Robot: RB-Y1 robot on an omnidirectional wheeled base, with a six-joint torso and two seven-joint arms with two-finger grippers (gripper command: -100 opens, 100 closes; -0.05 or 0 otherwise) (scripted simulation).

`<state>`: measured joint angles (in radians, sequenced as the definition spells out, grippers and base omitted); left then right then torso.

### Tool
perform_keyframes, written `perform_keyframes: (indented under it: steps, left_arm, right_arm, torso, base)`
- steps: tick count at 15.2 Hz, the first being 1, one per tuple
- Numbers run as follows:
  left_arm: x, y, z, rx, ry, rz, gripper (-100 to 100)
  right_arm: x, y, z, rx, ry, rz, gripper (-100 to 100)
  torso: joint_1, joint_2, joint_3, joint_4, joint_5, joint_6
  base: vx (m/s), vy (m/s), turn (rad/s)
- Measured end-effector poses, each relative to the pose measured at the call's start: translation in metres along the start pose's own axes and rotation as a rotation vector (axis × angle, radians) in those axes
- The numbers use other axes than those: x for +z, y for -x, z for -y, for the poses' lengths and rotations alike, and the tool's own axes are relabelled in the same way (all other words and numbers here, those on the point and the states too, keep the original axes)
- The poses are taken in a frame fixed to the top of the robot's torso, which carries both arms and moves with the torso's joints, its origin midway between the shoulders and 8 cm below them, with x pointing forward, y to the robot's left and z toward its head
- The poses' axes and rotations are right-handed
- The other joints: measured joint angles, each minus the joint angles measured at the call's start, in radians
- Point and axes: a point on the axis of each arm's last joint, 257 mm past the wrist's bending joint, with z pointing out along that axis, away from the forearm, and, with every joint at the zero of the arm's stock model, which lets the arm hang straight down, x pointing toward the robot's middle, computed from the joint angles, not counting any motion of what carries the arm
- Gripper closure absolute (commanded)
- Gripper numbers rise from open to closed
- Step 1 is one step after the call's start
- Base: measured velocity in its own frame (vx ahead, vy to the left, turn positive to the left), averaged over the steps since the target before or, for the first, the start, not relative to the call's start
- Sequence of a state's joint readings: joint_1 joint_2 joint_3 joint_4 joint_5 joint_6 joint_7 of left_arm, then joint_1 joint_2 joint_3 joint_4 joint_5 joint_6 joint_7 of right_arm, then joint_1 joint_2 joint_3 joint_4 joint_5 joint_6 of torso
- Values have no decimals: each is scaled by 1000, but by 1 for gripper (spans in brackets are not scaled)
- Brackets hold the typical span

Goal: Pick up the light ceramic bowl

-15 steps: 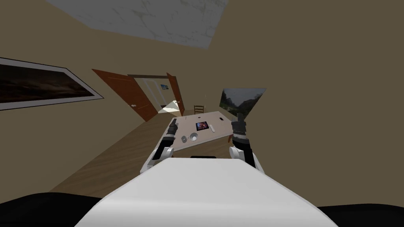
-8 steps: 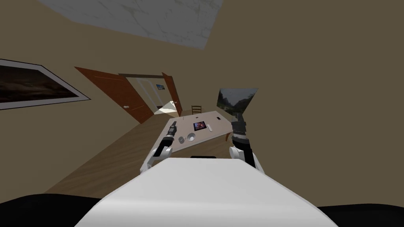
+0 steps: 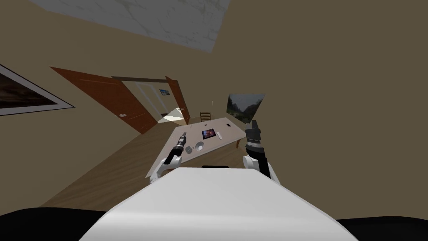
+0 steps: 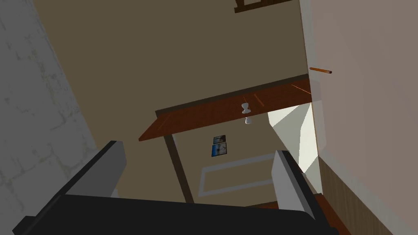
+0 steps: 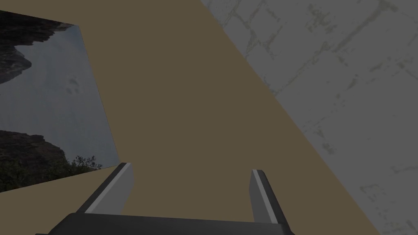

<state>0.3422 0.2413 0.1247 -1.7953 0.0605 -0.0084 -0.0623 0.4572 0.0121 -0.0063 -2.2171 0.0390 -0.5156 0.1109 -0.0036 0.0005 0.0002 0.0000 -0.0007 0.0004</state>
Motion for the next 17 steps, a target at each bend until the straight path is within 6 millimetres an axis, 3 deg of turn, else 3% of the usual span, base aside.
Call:
perform_keyframes:
  steps: [5,10,17]
  left_arm:
    - [7,11,-57,-18,149,26,-100]
    - [-5,22,-115,-46,308,49,-100]
    - [-23,17,-181,-100,502,73,-100]
  right_arm:
    - [0,0,0,0,0,0,0]
    - [0,0,0,0,0,0,0]
    - [0,0,0,0,0,0,0]
  torso:
    - [0,0,0,0,0,1]
    - [1,0,0,0,0,0]
    - [1,0,0,0,0,0]
  base:
    - [-5,-50,-135]
    - [1,-47,-100]
    - [7,-35,-100]
